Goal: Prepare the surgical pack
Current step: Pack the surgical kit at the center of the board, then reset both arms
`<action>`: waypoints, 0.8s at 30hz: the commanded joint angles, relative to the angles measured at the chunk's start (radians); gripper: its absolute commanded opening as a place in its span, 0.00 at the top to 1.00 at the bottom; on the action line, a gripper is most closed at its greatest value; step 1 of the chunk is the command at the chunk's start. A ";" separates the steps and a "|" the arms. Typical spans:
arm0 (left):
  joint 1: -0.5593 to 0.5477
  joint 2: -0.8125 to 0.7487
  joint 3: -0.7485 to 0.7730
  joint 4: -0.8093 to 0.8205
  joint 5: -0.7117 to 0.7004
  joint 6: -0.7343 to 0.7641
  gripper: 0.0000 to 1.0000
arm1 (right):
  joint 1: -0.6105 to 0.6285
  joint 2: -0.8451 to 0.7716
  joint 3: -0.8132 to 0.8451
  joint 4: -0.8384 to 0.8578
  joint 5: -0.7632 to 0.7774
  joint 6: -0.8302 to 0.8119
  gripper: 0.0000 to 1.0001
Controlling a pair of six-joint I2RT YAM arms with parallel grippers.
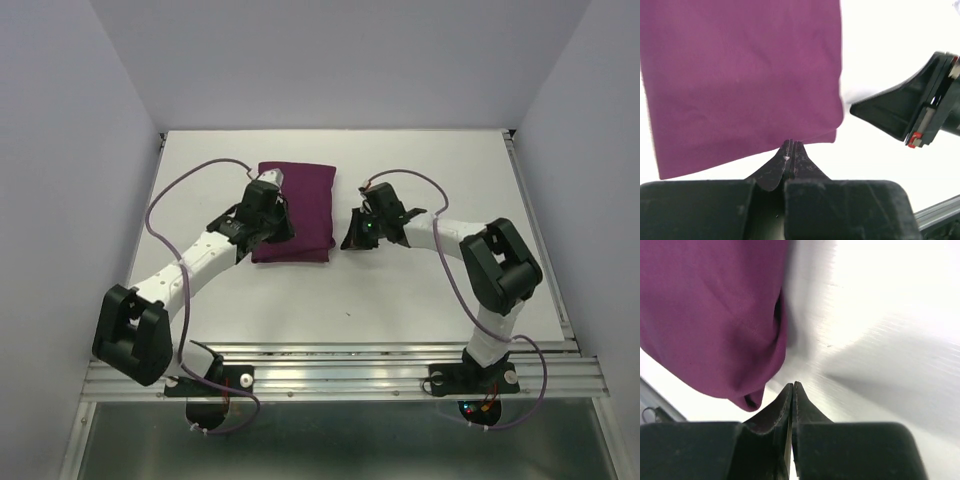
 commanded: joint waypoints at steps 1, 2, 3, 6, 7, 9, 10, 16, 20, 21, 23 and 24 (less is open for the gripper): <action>0.016 -0.092 0.101 -0.053 -0.066 0.039 1.00 | 0.010 -0.155 0.073 -0.117 0.220 -0.081 0.86; 0.024 -0.113 0.112 -0.061 -0.071 0.050 1.00 | 0.010 -0.175 0.080 -0.137 0.323 -0.090 0.75; 0.039 -0.124 0.123 -0.076 -0.082 0.057 1.00 | 0.010 -0.195 0.091 -0.173 0.386 -0.098 0.46; 0.073 -0.165 0.167 -0.096 -0.094 0.085 1.00 | 0.000 -0.280 0.103 -0.238 0.610 -0.112 0.05; 0.081 -0.178 0.190 -0.101 -0.108 0.090 1.00 | 0.000 -0.320 0.113 -0.253 0.674 -0.114 0.00; 0.091 -0.205 0.215 -0.111 -0.128 0.099 1.00 | 0.000 -0.359 0.116 -0.290 0.849 -0.112 0.00; 0.101 -0.214 0.238 -0.114 -0.149 0.105 1.00 | -0.009 -0.379 0.117 -0.302 0.910 -0.104 0.00; 0.110 -0.302 0.279 -0.090 -0.236 0.120 0.78 | -0.010 -0.523 0.071 -0.352 1.193 -0.083 0.00; 0.114 -0.351 0.284 -0.065 -0.287 0.123 0.63 | -0.010 -0.621 -0.010 -0.353 1.244 -0.045 0.00; 0.116 -0.357 0.284 -0.062 -0.296 0.123 0.61 | -0.010 -0.638 -0.027 -0.353 1.247 -0.037 0.00; 0.118 -0.371 0.284 -0.055 -0.315 0.128 0.55 | -0.010 -0.678 -0.070 -0.353 1.255 -0.018 0.00; 0.118 -0.373 0.286 -0.053 -0.322 0.128 0.55 | -0.010 -0.690 -0.082 -0.353 1.252 -0.017 0.00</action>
